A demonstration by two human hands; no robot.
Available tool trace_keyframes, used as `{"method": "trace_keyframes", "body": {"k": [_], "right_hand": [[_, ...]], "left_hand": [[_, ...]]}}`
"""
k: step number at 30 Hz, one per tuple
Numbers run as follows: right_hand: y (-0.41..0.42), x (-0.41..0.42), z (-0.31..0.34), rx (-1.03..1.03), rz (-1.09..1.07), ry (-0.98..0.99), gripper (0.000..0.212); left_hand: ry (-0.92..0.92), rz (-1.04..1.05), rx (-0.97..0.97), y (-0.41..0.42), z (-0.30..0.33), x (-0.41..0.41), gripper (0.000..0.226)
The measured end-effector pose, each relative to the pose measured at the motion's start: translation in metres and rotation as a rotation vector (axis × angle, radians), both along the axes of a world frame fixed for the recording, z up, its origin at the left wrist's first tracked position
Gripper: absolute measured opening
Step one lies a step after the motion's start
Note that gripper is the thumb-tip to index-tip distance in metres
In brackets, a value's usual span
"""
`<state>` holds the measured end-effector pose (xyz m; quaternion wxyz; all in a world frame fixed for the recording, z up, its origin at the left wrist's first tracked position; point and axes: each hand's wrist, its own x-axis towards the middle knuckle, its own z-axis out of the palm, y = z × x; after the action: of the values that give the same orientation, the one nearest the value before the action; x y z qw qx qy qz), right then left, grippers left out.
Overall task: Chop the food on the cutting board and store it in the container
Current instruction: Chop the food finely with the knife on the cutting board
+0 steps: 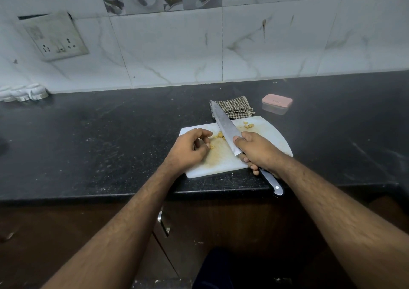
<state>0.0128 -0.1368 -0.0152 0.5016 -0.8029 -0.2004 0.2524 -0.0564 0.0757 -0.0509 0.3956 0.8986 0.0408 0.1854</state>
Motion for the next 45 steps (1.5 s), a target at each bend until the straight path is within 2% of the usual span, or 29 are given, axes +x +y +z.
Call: {"method": "trace_keyframes", "body": {"k": [13, 20, 28, 36, 45], "right_hand": [[0.0001, -0.0011, 0.0017, -0.008, -0.008, -0.006, 0.026], [0.0010, 0.0000, 0.0017, -0.010, -0.008, -0.006, 0.026], [0.0007, 0.0007, -0.0006, -0.006, -0.009, -0.012, 0.026], [0.0007, 0.0018, -0.0017, 0.009, -0.006, -0.012, 0.027], [0.0005, 0.0019, -0.0025, 0.009, -0.005, -0.013, 0.026]], "left_hand": [[0.010, -0.010, -0.004, 0.0015, -0.0004, 0.0011, 0.027], [0.000, -0.025, -0.047, -0.0005, 0.0017, 0.0008, 0.017], [0.004, 0.001, 0.023, -0.0010, 0.0017, -0.0001, 0.025], [-0.105, 0.039, 0.024, 0.0000, -0.0004, -0.0011, 0.016], [-0.028, 0.029, 0.064, -0.0021, 0.0024, -0.0023, 0.005]]}}
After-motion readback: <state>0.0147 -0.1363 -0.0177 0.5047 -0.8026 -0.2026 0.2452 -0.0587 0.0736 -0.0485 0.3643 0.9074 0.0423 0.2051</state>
